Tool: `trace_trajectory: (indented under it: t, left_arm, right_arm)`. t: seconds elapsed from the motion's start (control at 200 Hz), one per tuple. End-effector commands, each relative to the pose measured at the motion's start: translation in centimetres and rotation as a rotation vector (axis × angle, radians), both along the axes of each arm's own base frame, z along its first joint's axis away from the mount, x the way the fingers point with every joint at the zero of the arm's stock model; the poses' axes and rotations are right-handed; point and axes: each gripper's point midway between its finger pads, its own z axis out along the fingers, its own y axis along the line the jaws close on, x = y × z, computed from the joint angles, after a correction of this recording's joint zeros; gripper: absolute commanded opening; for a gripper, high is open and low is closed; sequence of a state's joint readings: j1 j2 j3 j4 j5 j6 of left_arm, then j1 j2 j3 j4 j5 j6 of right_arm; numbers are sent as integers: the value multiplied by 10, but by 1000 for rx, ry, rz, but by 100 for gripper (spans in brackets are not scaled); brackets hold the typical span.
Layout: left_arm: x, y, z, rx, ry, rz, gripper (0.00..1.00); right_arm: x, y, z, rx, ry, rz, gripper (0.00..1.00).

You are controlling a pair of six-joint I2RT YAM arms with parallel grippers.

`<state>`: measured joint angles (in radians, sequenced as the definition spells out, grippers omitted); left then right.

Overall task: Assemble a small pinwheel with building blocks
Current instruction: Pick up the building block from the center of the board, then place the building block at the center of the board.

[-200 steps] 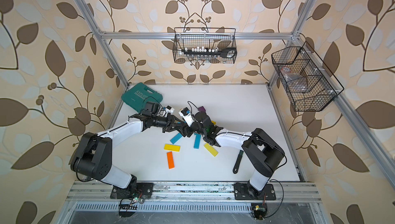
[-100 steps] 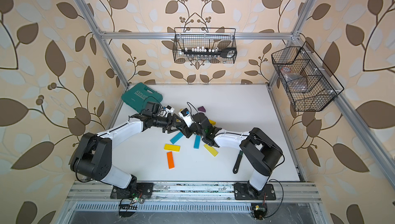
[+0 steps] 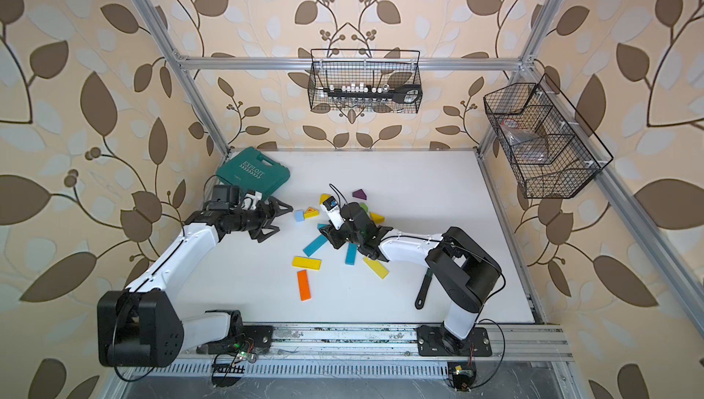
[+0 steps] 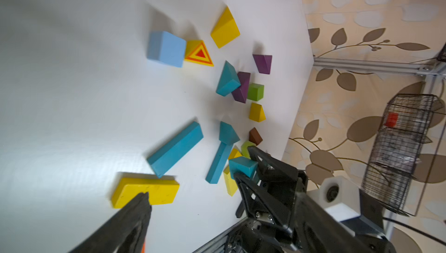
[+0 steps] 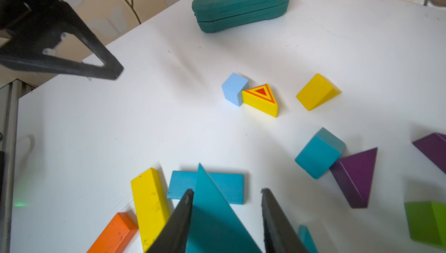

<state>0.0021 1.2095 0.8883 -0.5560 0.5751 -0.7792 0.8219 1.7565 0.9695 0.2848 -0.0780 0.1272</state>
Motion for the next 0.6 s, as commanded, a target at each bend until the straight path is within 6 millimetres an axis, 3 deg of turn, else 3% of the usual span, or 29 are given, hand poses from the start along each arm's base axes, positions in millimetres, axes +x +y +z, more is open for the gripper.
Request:
trace_trajectory:
  t: [0.0, 0.095, 0.275, 0.395, 0.595]
  left_arm:
    - [-30, 56, -18, 235, 168, 159, 99]
    - [-39, 75, -25, 310, 227, 193, 99]
    - [-49, 87, -36, 377, 311, 208, 99]
    - [-52, 94, -38, 412, 316, 217, 99]
    - [-52, 86, -42, 386, 311, 170, 99]
  right_arm:
    - [-7, 29, -6, -83, -15, 55, 16]
    - [-11, 57, -16, -146, -45, 119, 16]
    - [-1, 93, -38, -202, -53, 191, 17]
    - [7, 106, -59, -249, -43, 221, 17]
    - [10, 117, -87, -298, -12, 265, 20]
